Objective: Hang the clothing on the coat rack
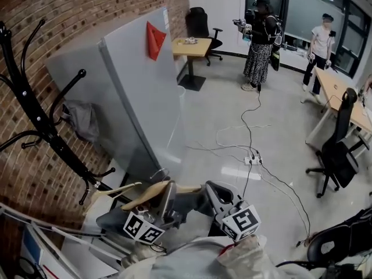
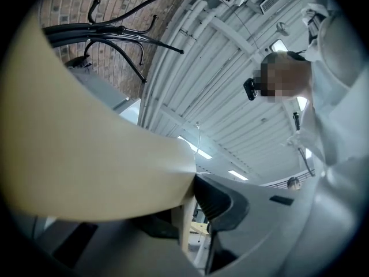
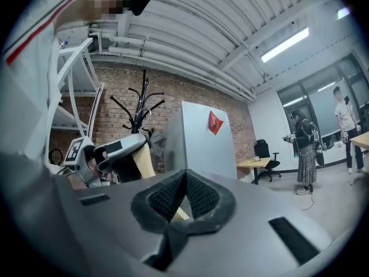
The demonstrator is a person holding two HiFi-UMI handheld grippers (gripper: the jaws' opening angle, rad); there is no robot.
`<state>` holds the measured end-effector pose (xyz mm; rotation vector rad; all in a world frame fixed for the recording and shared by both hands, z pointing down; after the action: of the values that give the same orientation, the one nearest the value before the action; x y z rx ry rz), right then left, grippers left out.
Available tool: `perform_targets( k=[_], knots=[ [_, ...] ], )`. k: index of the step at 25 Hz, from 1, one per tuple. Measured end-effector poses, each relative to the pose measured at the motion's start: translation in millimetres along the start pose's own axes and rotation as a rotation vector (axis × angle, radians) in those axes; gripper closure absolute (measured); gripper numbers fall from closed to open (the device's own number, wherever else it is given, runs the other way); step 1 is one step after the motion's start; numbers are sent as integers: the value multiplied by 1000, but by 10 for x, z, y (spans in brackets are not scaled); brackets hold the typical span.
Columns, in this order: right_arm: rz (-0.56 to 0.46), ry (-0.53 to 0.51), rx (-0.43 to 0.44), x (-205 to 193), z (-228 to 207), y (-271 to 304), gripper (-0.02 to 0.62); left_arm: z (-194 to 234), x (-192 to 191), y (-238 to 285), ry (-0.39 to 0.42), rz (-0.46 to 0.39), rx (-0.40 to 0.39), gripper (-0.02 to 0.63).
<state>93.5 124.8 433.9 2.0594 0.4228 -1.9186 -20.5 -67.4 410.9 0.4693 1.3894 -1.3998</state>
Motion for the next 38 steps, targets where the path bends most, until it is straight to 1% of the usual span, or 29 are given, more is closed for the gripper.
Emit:
perform_targets(
  k=[6,10,13,17,21,25,28,29,32,38],
  knots=[
    [-15,0,110,47,-292,548,574,301,-3,213,58,-22,80,518],
    [-7,14,194,58,-468,873,574,445,-29,331,95,-30,153,518],
    [-16,16,244,106,-641,1126,574,568,-35,483,121,-45,191,518],
    [-15,13,339,137,-772,1455,574,682,-34,571,156,-72,270,518],
    [-20,15,444,234,-838,1774,574,750,8,651,195,-104,348,518],
    [-1,0,558,245,-847,2024,574,795,13,659,233,-132,437,518],
    [42,6,617,179,-889,2150,574,825,-12,690,258,-141,484,518],
    [44,10,634,173,-905,2196,574,829,-21,707,267,-143,497,518],
    [7,21,693,217,-920,2349,574,831,-39,742,296,-150,545,518],
    [29,34,827,173,-857,2567,574,794,-40,681,359,-163,673,518]
  ],
)
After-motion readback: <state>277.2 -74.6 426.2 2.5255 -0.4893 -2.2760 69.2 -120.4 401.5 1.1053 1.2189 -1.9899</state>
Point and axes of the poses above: the fingertips, and each gripper's own axes: y forward along the fingers, z to its left, x out of its top, the point moved 10 cm from there along -y, backward along the fingers, and after that the axes turned 6 degrees about -x, right-handed, at the moved point
